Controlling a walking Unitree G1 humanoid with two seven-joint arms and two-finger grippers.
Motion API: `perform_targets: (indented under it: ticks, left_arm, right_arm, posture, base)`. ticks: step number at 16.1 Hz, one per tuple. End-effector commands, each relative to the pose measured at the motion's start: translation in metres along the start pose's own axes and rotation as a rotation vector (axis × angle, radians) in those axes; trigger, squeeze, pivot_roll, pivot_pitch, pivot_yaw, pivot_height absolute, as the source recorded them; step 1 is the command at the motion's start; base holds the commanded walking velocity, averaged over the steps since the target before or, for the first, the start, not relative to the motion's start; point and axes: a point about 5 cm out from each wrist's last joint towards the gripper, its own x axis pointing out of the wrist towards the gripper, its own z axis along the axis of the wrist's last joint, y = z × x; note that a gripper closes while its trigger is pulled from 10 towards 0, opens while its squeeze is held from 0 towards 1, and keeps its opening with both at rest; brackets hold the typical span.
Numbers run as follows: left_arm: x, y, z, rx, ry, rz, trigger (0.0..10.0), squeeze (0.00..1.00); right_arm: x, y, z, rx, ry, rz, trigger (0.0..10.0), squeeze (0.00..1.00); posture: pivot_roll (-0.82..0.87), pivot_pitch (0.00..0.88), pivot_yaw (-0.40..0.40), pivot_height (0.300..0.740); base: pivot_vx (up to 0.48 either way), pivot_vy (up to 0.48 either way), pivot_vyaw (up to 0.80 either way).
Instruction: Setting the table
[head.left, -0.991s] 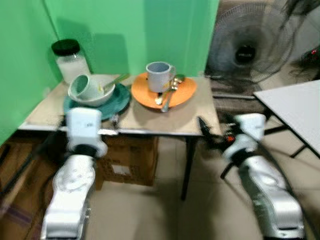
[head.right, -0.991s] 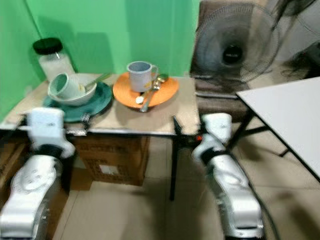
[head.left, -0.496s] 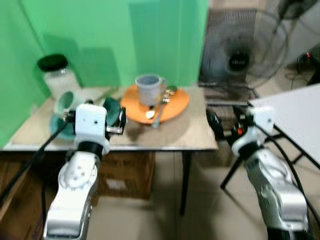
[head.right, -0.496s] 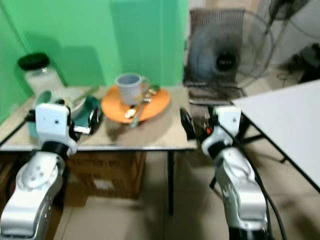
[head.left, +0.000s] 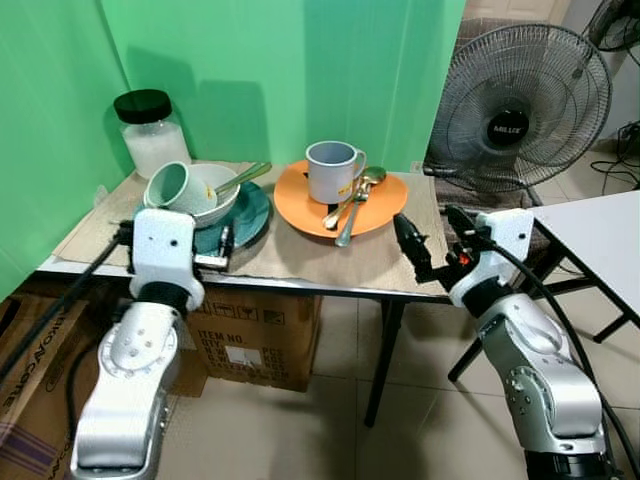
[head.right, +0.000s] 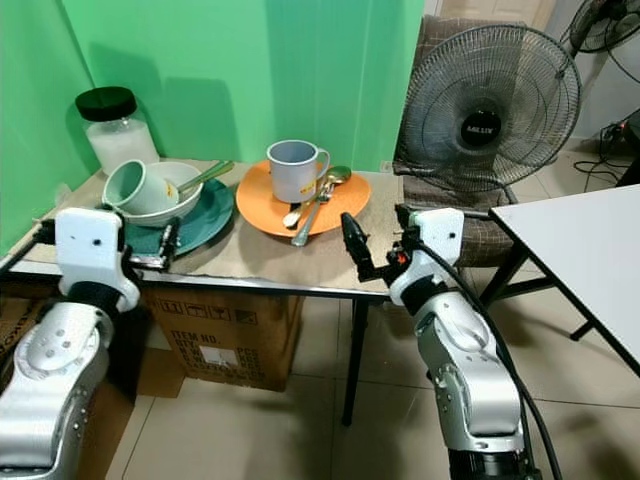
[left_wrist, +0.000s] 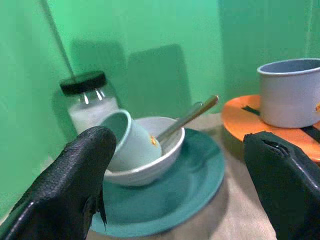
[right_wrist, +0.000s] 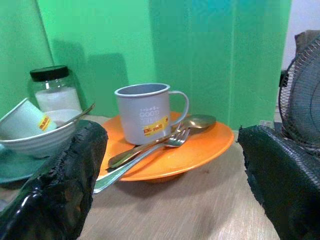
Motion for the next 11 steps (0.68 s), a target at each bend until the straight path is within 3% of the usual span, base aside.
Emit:
perform_targets:
  ticks: [1,2,5,9,11]
  left_arm:
    - [0.002,0.0,0.001,0.001,0.01,0.014,10.0,0.0]
    - [0.003,-0.001,-0.001,-0.015,0.04,0.023,10.0,0.0]
    - [0.004,-0.006,0.002,-0.032,-0.005,0.0,10.0,0.0]
    - [0.002,-0.017,-0.001,-0.103,-0.008,-0.08,10.0,0.0]
    - [-0.002,-0.02,-0.006,-0.139,-0.005,-0.103,10.0,0.0]
  right_arm:
    - [0.0,-0.002,0.002,-0.006,-0.004,-0.025,10.0,0.0]
    - [-0.002,-0.004,-0.002,0.008,0.004,-0.068,10.0,0.0]
    - [-0.011,0.0,-0.007,0.028,-0.009,-0.122,10.0,0.0]
    - [-0.021,-0.001,-0.008,0.01,-0.005,-0.168,10.0,0.0]
    - [-0.025,-0.002,-0.006,-0.007,-0.012,-0.178,10.0,0.0]
  posture:
    - [-0.02,0.004,0.022,0.74]
    - [-0.03,0.007,0.023,0.74]
    - [-0.03,0.008,0.035,0.74]
    - [-0.05,0.008,0.055,0.74]
    - [-0.05,0.011,0.055,0.74]
  base:
    - [0.0,0.0,0.0]
    - [0.0,0.0,0.0]
    - [0.0,0.0,0.0]
    - [0.253,0.0,-0.56]
    - [0.276,0.0,0.0]
